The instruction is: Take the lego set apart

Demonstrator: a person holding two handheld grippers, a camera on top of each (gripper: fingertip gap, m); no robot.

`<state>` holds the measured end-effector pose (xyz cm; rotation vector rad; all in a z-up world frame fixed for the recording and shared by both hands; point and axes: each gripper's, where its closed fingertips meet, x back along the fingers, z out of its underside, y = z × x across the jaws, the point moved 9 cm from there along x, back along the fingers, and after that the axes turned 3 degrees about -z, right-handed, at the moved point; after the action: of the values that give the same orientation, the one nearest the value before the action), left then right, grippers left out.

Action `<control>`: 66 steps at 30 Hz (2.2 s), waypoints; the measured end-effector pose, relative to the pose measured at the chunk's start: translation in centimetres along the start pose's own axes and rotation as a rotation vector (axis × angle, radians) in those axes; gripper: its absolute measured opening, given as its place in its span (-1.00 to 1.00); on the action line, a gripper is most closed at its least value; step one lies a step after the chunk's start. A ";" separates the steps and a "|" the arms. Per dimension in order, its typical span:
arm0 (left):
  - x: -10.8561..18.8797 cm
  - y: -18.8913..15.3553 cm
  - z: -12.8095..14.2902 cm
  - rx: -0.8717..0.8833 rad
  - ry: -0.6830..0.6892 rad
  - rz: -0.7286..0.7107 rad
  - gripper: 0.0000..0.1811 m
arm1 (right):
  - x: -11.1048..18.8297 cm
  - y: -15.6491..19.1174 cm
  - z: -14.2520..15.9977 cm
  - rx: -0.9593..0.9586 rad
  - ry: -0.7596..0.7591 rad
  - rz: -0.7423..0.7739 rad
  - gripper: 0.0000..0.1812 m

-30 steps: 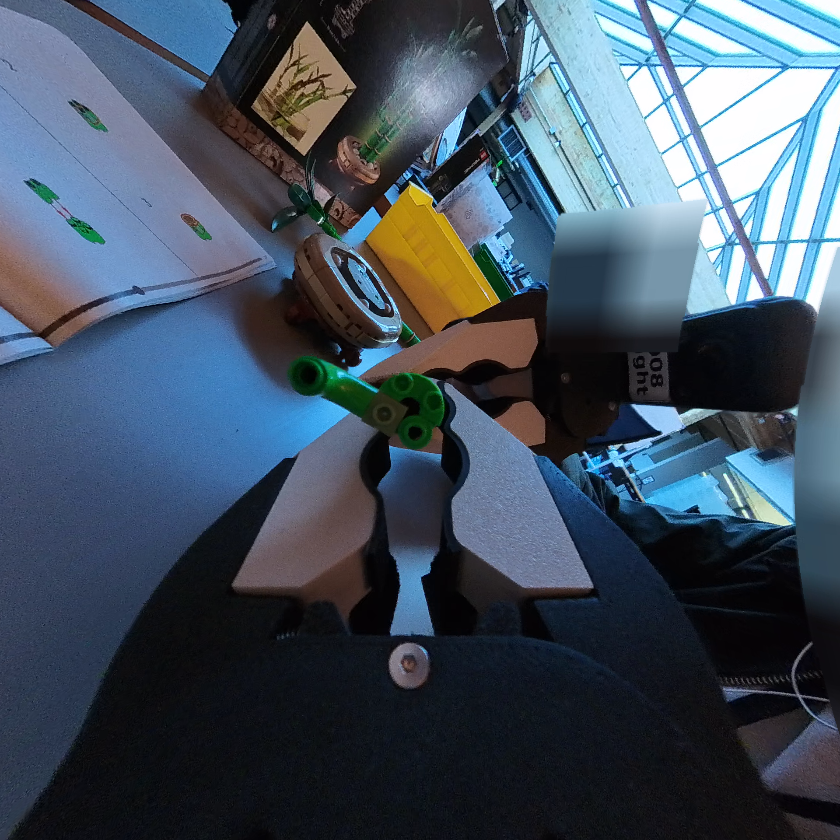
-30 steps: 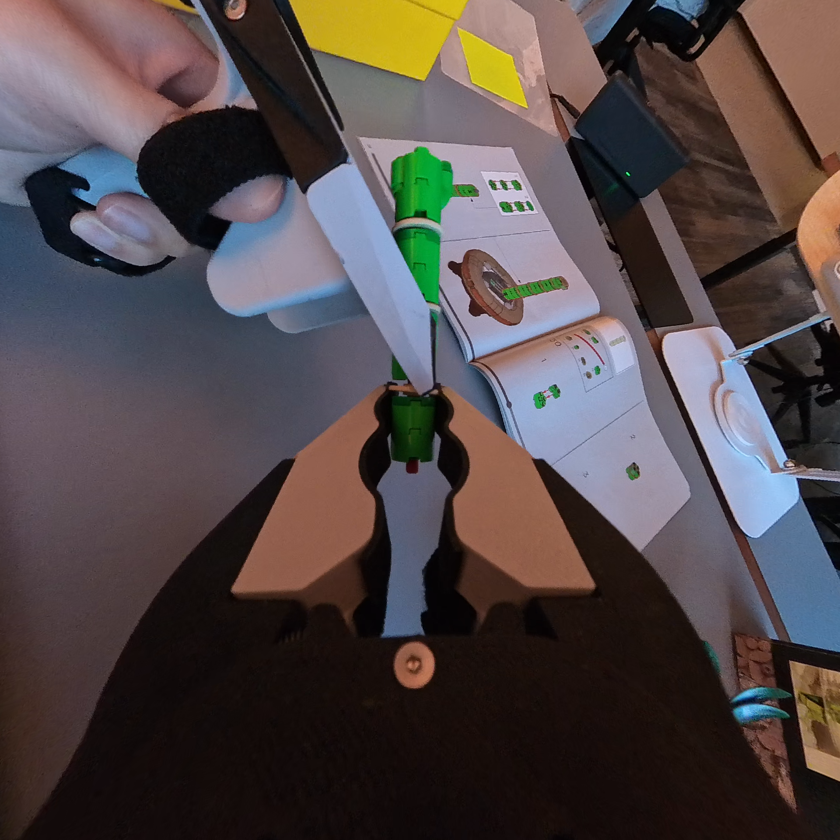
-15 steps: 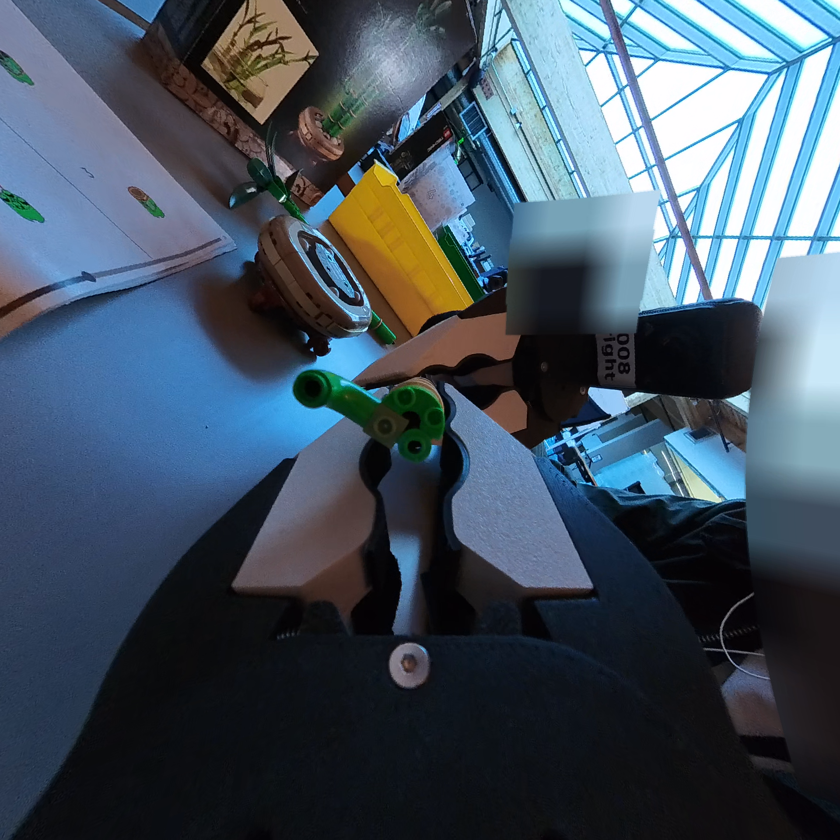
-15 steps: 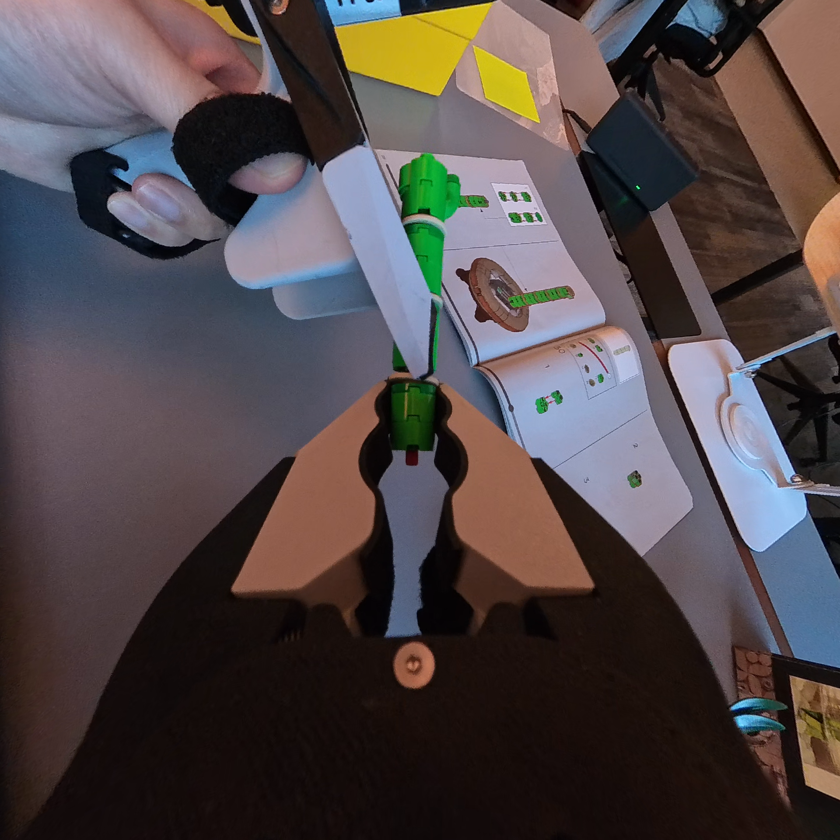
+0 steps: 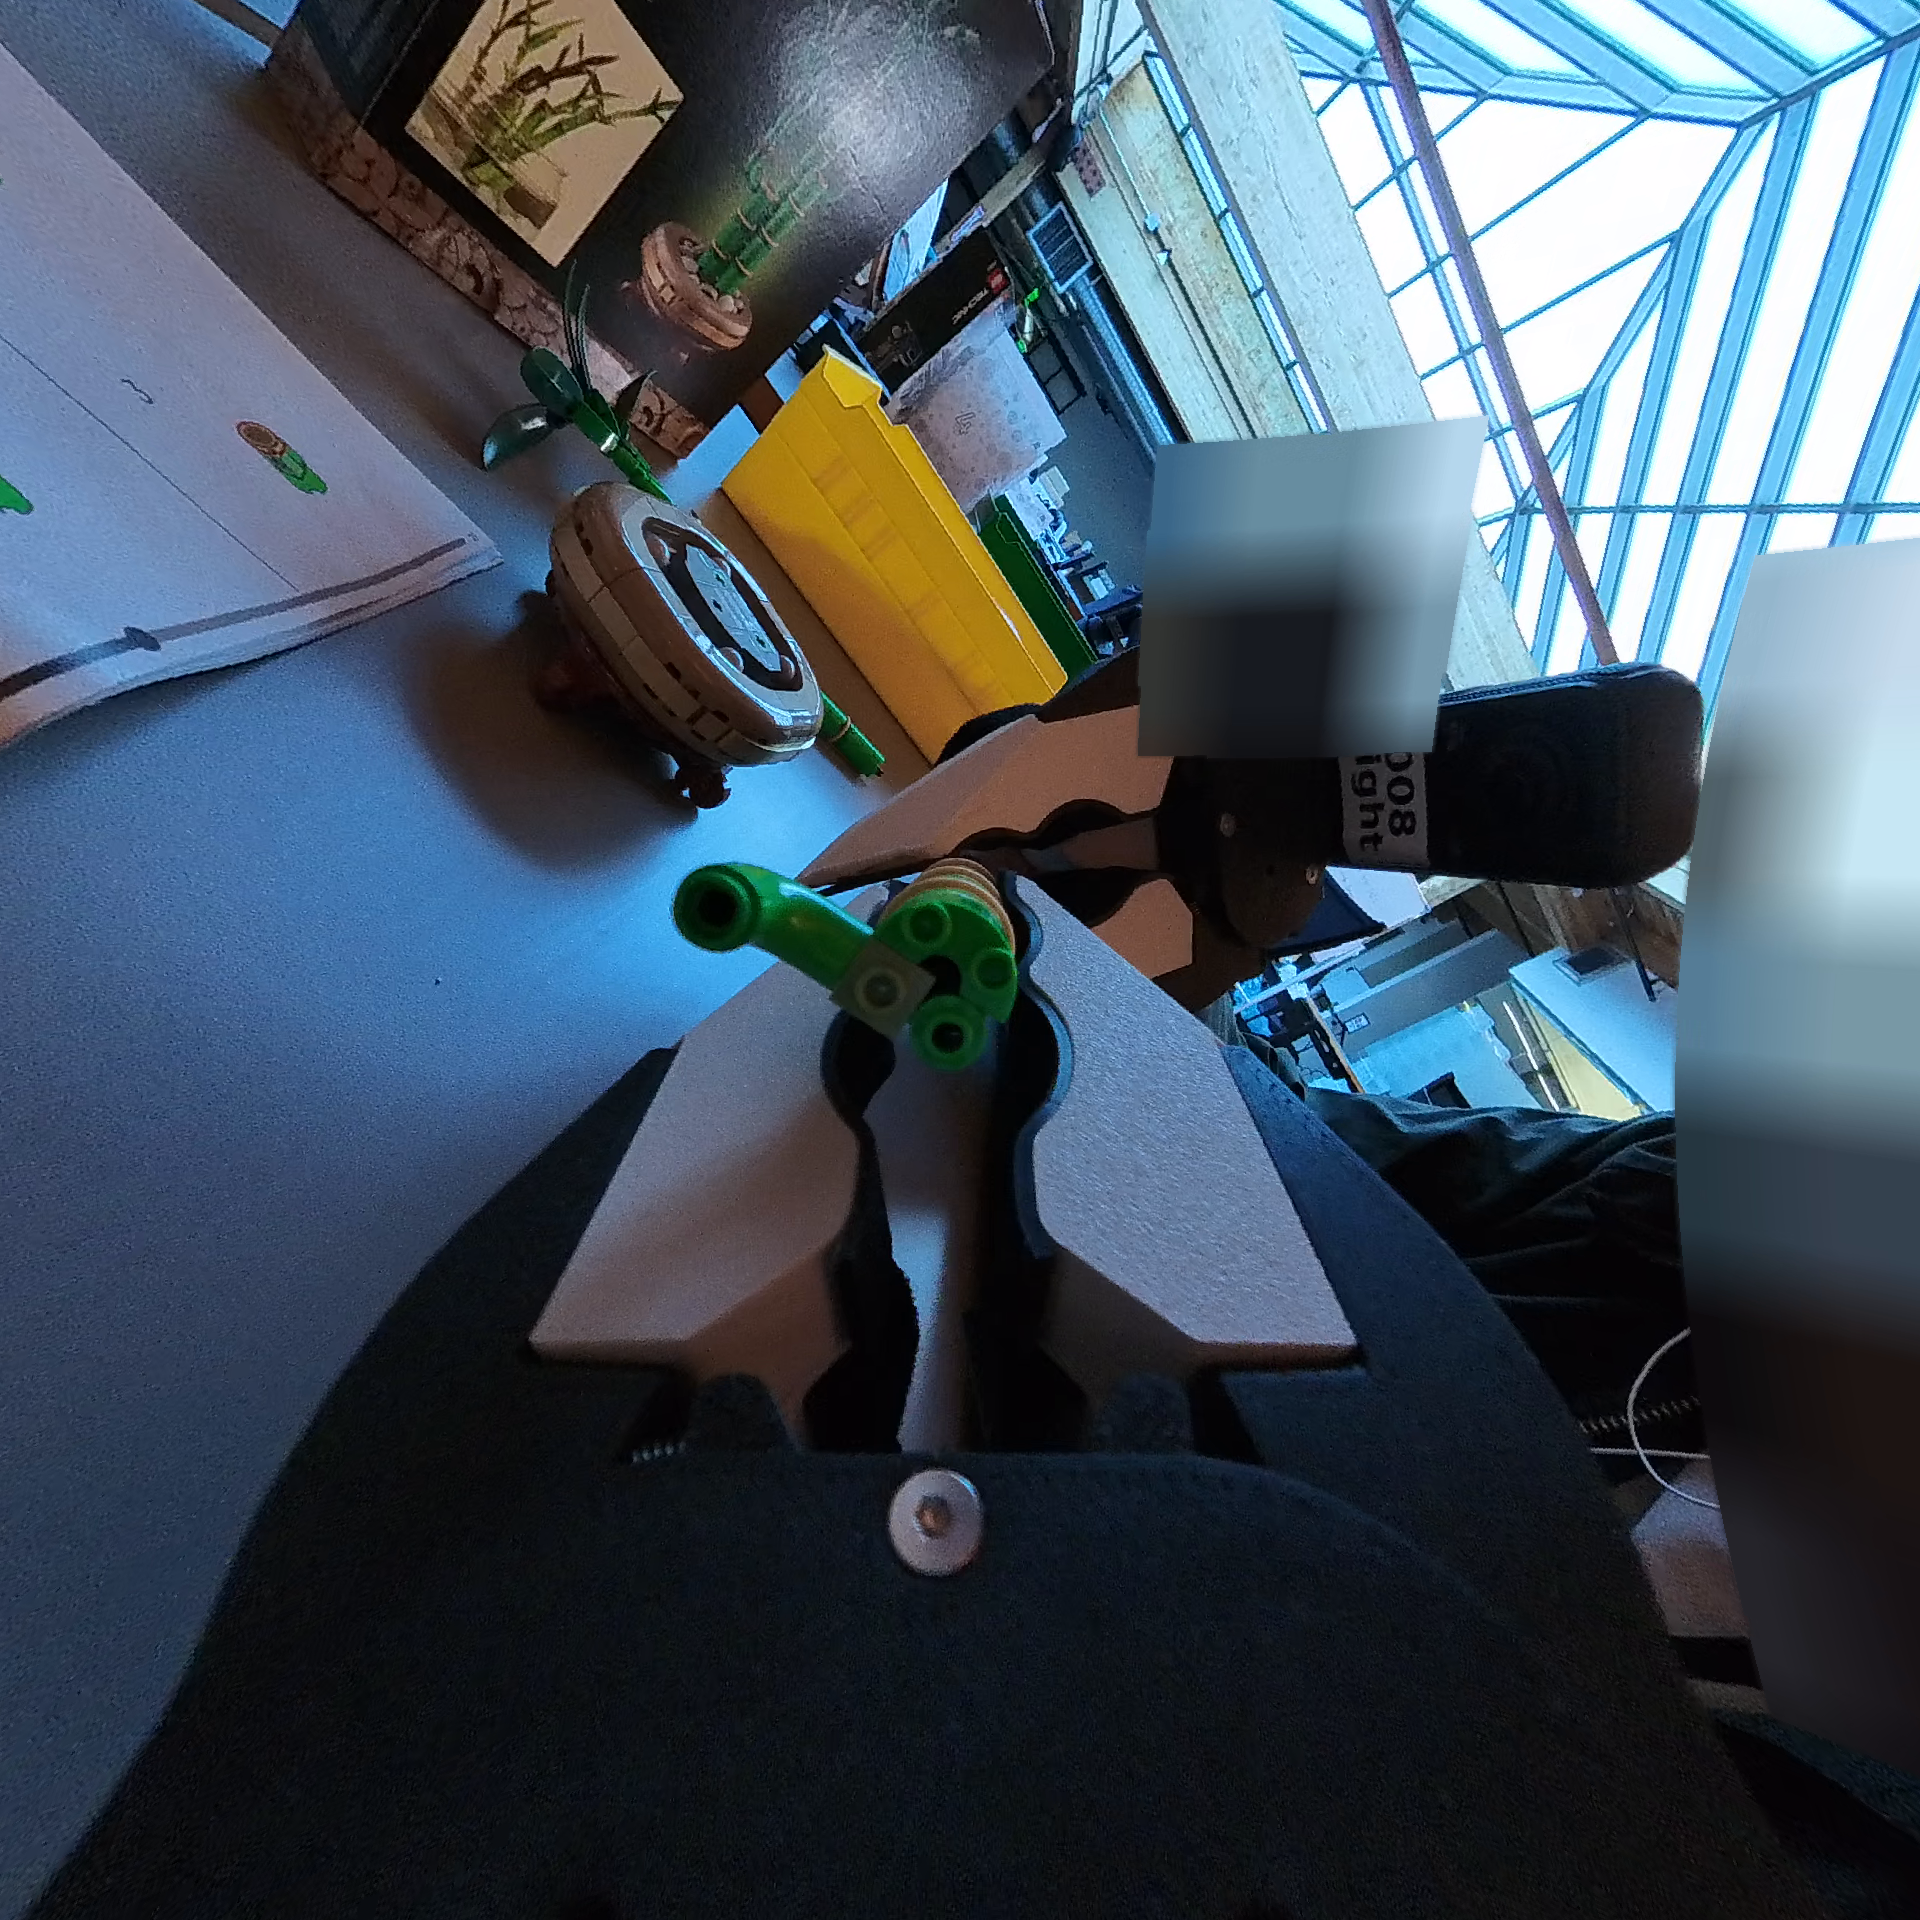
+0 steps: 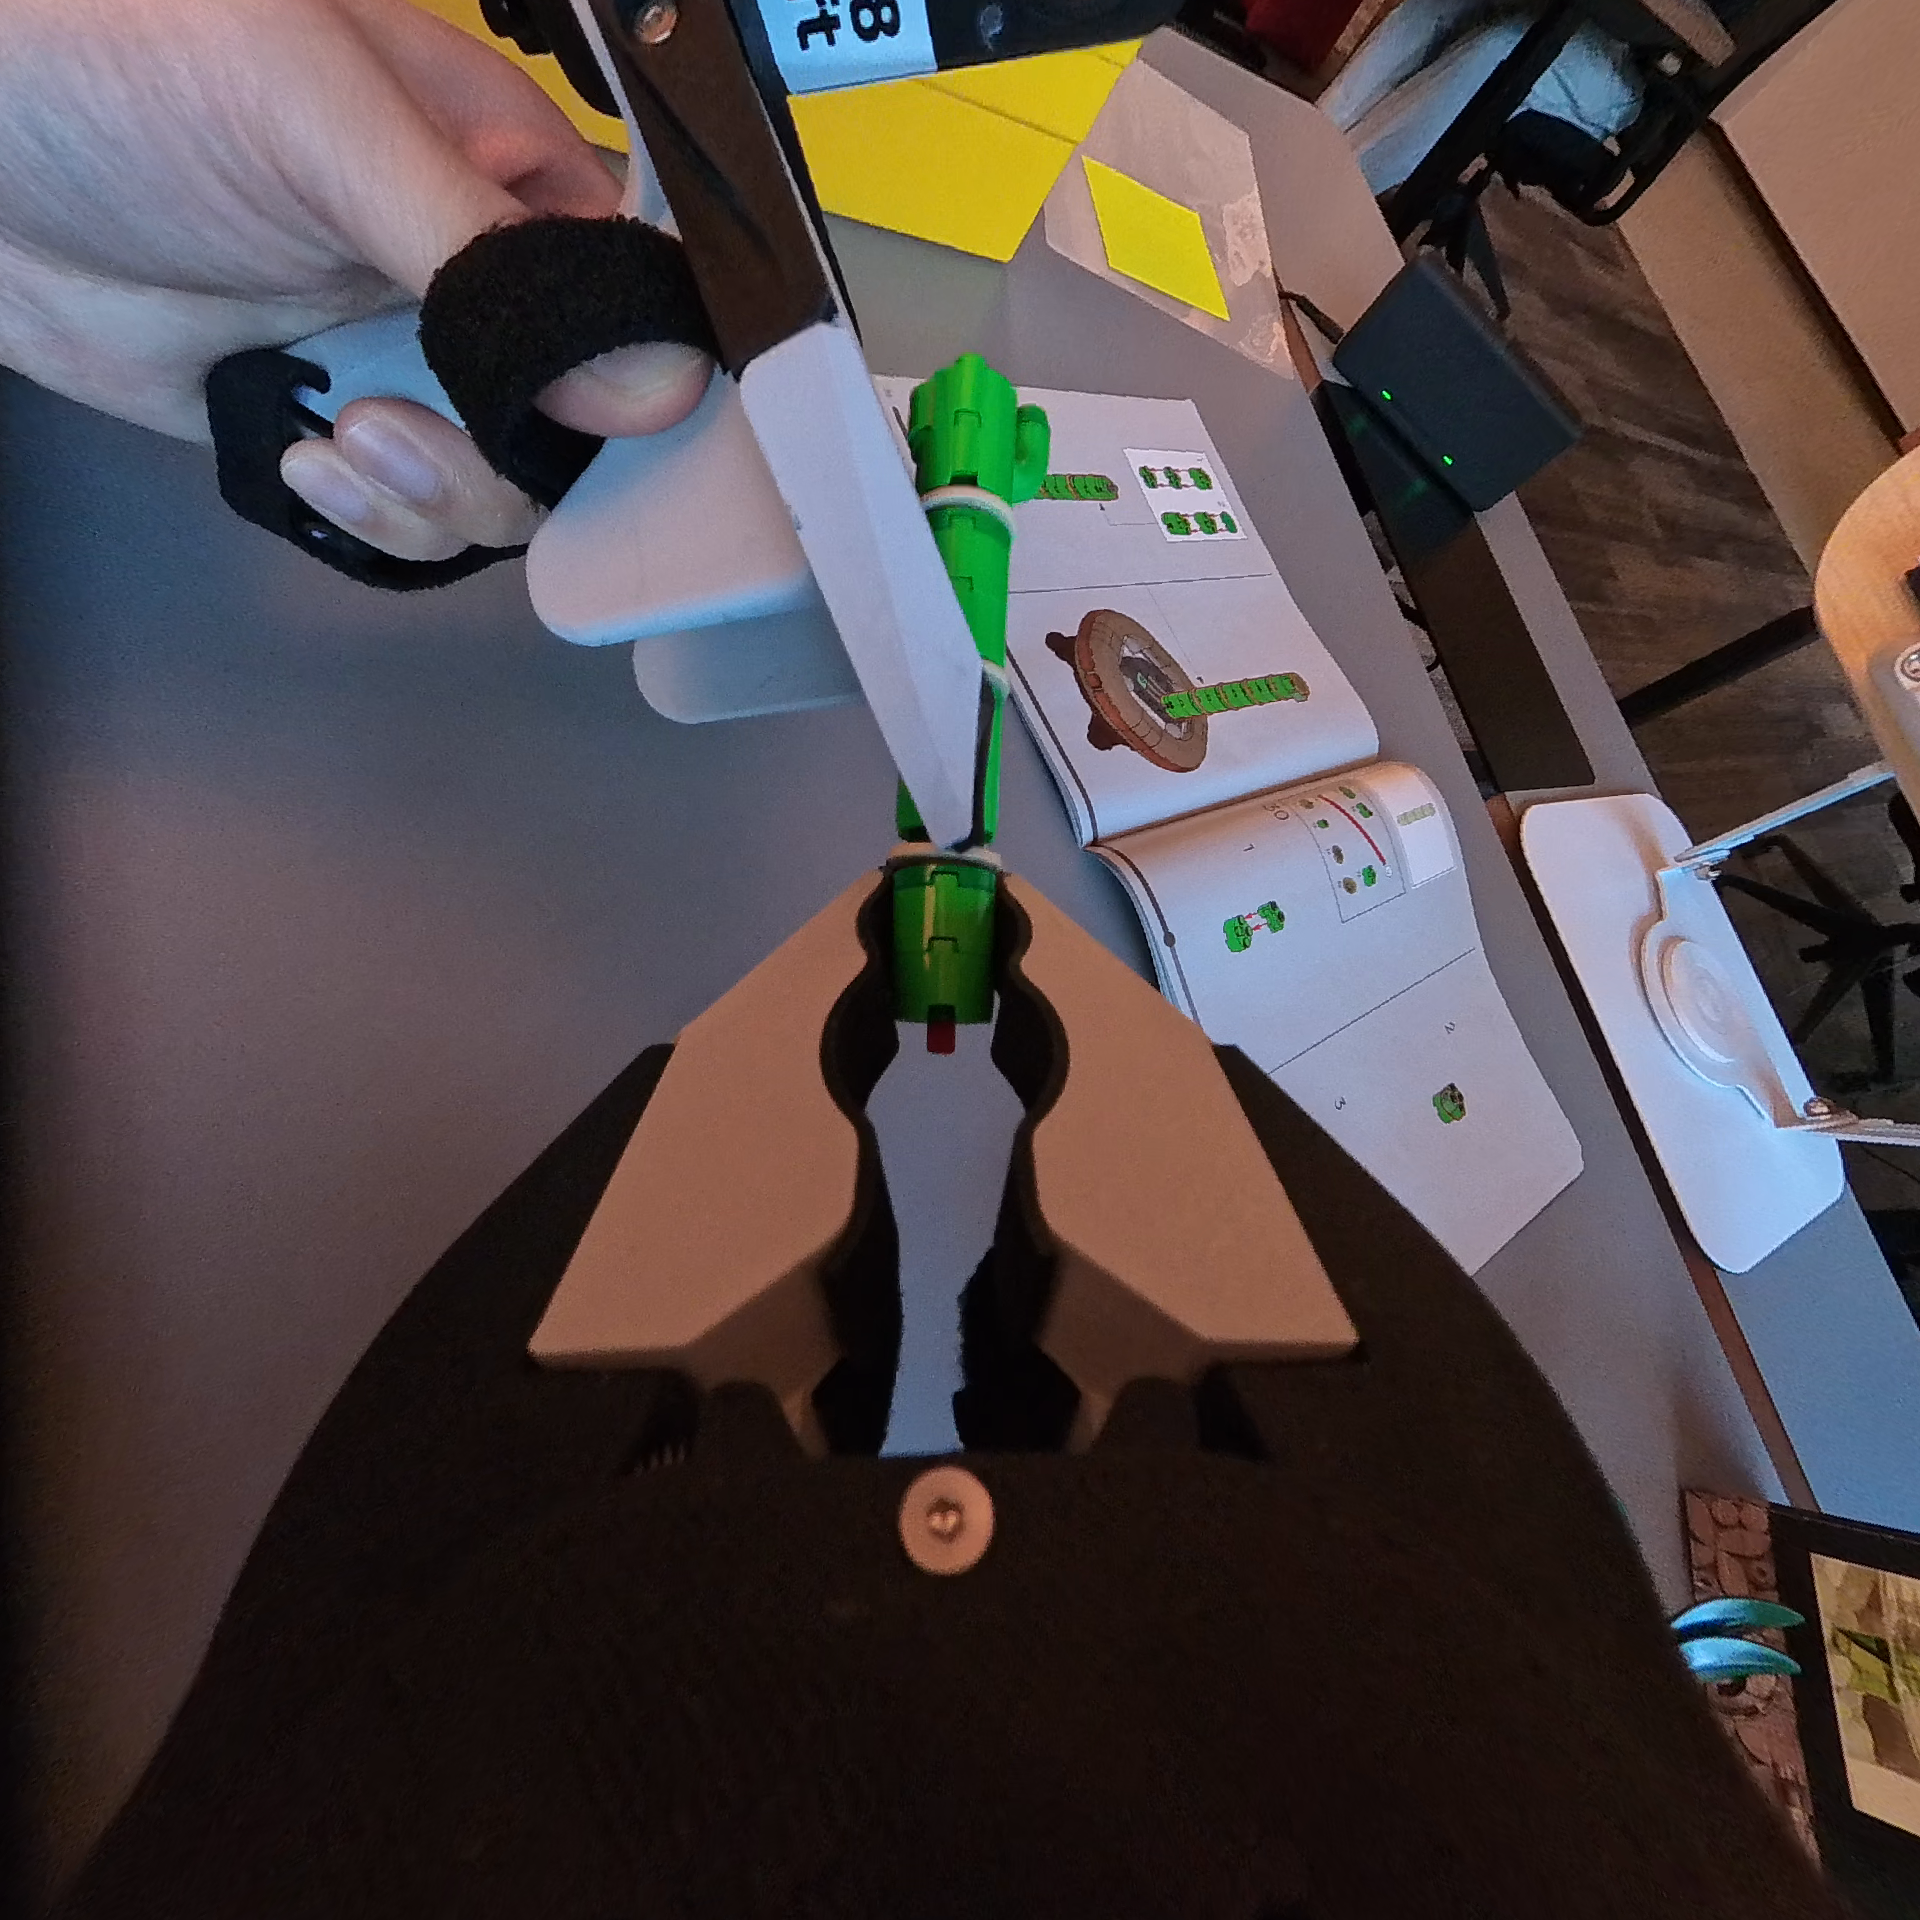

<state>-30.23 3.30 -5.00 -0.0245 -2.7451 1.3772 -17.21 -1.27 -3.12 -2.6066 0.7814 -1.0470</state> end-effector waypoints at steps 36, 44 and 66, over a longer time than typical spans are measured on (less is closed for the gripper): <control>-2.6 -5.3 2.0 -1.474 0.345 -0.713 -0.48 | 1.3 -1.0 2.8 0.073 0.026 -0.087 -0.85; -2.0 -2.7 4.4 -1.458 0.519 -0.729 -0.56 | -0.2 1.0 2.2 0.150 0.008 -0.180 -0.85; -1.4 -0.6 6.1 -1.326 0.721 -0.642 -0.84 | -2.1 2.4 2.7 -0.014 0.001 -0.404 -0.82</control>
<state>-29.21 -1.97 -8.21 0.2128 -2.1545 -0.5852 -17.58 -2.09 -7.19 -2.8448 0.2627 -1.1413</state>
